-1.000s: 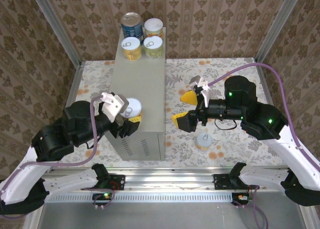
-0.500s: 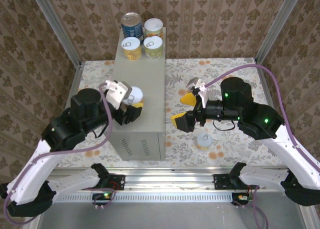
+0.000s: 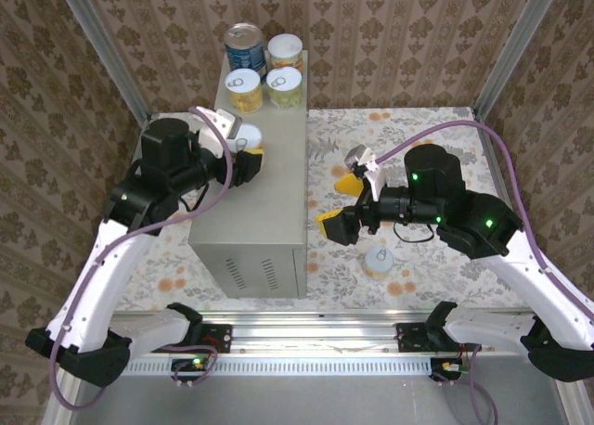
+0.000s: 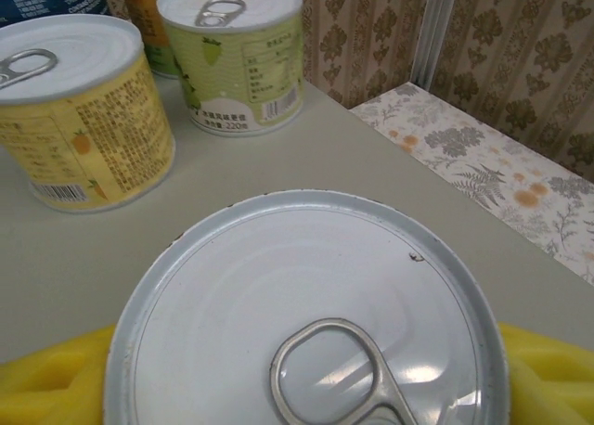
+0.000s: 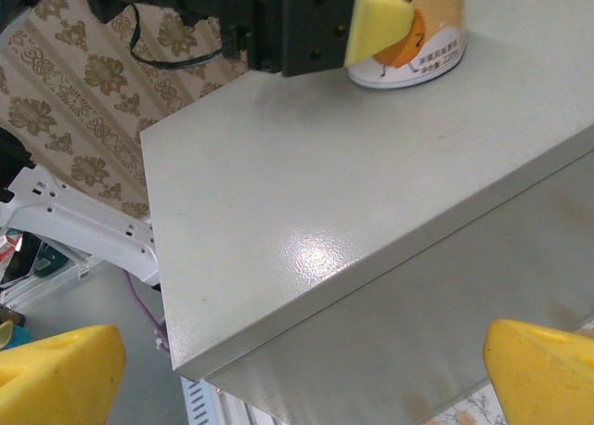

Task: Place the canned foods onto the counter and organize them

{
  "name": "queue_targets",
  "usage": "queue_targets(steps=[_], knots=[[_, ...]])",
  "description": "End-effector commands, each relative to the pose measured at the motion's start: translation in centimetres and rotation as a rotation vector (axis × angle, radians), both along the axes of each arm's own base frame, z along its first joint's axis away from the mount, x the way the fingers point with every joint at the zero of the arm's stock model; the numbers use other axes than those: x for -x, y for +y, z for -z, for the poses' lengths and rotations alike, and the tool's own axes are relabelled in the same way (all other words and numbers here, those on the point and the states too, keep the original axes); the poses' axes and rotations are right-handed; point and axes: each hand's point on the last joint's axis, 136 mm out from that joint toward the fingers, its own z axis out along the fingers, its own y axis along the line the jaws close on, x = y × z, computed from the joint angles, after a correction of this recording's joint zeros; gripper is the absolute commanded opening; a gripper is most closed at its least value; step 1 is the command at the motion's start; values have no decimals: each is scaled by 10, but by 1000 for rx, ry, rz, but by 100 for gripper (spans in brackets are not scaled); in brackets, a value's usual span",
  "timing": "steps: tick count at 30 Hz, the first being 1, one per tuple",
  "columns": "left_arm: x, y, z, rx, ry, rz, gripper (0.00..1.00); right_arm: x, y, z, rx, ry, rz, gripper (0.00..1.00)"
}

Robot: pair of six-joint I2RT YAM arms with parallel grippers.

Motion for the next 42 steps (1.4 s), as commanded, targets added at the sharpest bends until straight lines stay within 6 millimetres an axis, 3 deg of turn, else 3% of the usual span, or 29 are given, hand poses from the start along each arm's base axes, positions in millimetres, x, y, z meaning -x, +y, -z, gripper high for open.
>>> queue_targets(steps=[1, 9, 12, 19, 23, 42], knots=[[-1, -6, -12, 36, -12, 57, 72, -3, 1, 4, 18, -10, 10, 100], [11, 3, -13, 42, -23, 50, 96, -1, -3, 3, 17, -14, 18, 100], [17, 8, -4, 45, -14, 43, 100, 0, -4, 1, 11, -16, 19, 100], [12, 21, 13, 87, 26, 11, 99, -1, -1, 3, 0, -11, 18, 100], [4, 24, 20, 110, 34, 14, 94, -1, -2, 3, -4, -12, 19, 100], [-21, 16, 22, 110, 16, 56, 79, -1, -14, 6, 37, -37, 59, 100]])
